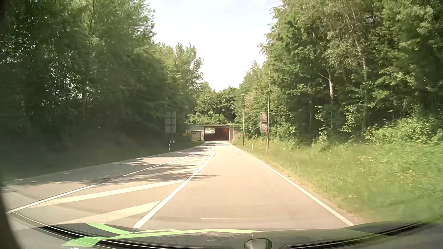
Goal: Follow the waypoints while adhering to traffic rules and regulations
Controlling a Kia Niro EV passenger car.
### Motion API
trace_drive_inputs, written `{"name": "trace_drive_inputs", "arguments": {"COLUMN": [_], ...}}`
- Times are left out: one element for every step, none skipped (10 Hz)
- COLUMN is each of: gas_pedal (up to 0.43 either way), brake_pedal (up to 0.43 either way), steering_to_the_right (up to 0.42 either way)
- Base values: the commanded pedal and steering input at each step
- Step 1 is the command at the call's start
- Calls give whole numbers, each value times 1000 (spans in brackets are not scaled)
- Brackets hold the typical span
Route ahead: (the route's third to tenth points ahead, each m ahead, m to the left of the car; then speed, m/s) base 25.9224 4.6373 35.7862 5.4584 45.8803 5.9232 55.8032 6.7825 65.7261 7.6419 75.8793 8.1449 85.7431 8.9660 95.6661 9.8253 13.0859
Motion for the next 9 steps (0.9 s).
{"name": "trace_drive_inputs", "arguments": {"gas_pedal": [79, 79, 79, 79, 79, 79, 79, 79, 79], "brake_pedal": [0, 0, 0, 0, 0, 0, 0, 0, 0], "steering_to_the_right": [-9, -9, -10, -11, -11, -11, -11, -9, -9]}}
